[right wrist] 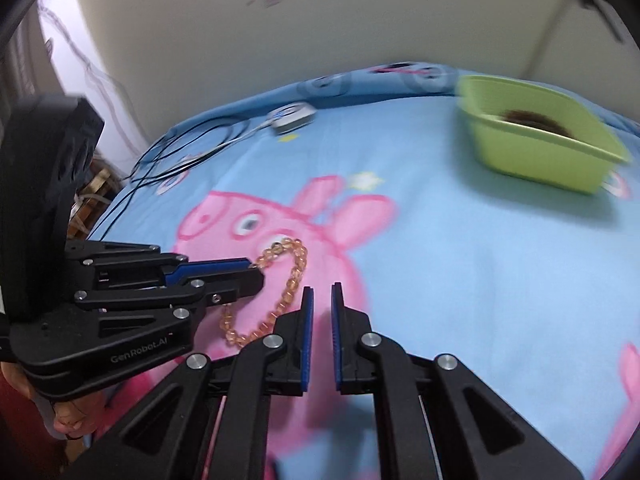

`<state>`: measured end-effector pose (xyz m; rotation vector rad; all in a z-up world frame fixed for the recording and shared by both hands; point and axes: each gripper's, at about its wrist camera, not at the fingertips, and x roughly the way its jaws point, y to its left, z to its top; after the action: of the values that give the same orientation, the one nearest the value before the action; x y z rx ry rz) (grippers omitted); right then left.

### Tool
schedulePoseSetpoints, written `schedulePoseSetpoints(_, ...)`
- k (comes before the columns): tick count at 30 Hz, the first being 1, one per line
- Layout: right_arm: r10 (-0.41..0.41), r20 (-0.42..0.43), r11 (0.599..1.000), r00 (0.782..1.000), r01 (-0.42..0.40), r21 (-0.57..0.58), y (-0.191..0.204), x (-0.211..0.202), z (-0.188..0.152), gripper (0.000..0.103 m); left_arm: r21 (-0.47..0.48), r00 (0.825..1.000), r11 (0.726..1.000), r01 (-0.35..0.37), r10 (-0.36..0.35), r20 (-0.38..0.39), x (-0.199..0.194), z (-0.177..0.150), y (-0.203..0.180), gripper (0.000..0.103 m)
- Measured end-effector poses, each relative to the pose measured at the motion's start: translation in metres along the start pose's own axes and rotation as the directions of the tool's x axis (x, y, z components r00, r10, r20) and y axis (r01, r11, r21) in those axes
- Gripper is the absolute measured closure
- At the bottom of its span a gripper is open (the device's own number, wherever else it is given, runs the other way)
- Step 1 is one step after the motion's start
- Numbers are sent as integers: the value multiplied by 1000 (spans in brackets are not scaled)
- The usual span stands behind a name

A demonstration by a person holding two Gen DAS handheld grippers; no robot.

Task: Organize jewelry
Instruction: 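Grasp the pale amber bead bracelet with the left gripper, then grasp the amber bracelet's other side with the right gripper while the left lifts it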

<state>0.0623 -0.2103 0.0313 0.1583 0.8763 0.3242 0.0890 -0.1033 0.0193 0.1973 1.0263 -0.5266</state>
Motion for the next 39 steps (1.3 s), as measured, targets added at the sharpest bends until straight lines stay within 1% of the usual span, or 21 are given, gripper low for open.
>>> schedulePoseSetpoints(2,-2,9,999,1000,1,45,-15,-12,-7,103,41,1000,999,-27,26,15,3,-4,-21,96)
schedulePoseSetpoints(3,12,19,997,1000,-14,80,-23,-18,-10,103,51,999,998,-38,37,26,2,-5,-25,96)
schedulePoseSetpoints(7,132,57,965,990,-141,221,-39,-23,-13,103,18,999,999,-31,30,39,-2,-6,-20,96)
schedulePoseSetpoints(9,132,49,966,990,-139,216,-34,-18,-11,83,-16,999,999,-29,29,24,-2,-7,-10,96)
schedulePoseSetpoints(10,114,41,976,993,-119,183,-28,-15,-9,71,-32,1000,999,-25,25,14,-1,-9,-5,96)
schedulePoseSetpoints(11,101,40,982,994,-106,158,-23,-13,-9,68,-48,1000,999,-9,10,12,-2,-11,1,96)
schedulePoseSetpoints(13,77,26,993,997,-79,83,-7,-6,-7,68,-55,1000,998,4,-3,15,-4,-15,4,96)
schedulePoseSetpoints(14,52,5,998,999,-53,28,3,-2,-6,69,-56,1000,998,1,0,17,-5,-17,4,96)
schedulePoseSetpoints(16,3,-10,999,1000,-3,-32,11,5,-5,69,-70,1000,998,11,-9,21,-5,-17,9,96)
schedulePoseSetpoints(18,-19,-26,995,999,17,-102,17,11,-4,69,-76,1000,997,19,-17,24,-6,-18,10,96)
schedulePoseSetpoints(20,-69,-25,983,997,63,-175,22,15,-7,83,-63,1000,998,3,-1,30,-6,-19,6,96)
schedulePoseSetpoints(21,-102,-22,973,995,95,-210,25,17,-7,92,-57,999,998,-6,7,32,-6,-19,5,96)
schedulePoseSetpoints(22,-97,-23,970,995,90,-225,25,17,-6,103,-49,999,999,-19,21,34,-6,-19,2,96)
schedulePoseSetpoints(23,-63,-34,975,997,54,-218,21,16,-6,103,-43,999,999,-26,28,35,-6,-18,-1,96)
schedulePoseSetpoints(27,-73,3,982,997,73,-172,7,2,-13,103,-22,1000,1000,-12,13,28,-4,-14,-14,96)
schedulePoseSetpoints(30,-61,44,996,997,64,-67,-19,-19,-18,103,14,999,1000,23,-24,27,1,-9,-34,96)
schedulePoseSetpoints(34,-62,76,997,995,59,40,-52,-41,-29,103,75,998,996,52,-54,30,12,0,-69,96)
schedulePoseSetpoints(36,-71,84,995,994,65,72,-63,-48,-36,103,103,998,994,41,-46,41,16,1,-82,96)
schedulePoseSetpoints(37,-76,81,994,994,69,82,-68,-49,-39,103,119,998,993,20,-26,56,17,2,-88,96)
schedulePoseSetpoints(38,-70,69,993,995,63,99,-73,-47,-41,103,130,998,991,3,-12,68,18,2,-91,96)
schedulePoseSetpoints(39,-44,61,992,997,36,123,-79,-45,-42,103,135,997,991,-7,-4,75,19,1,-93,96)
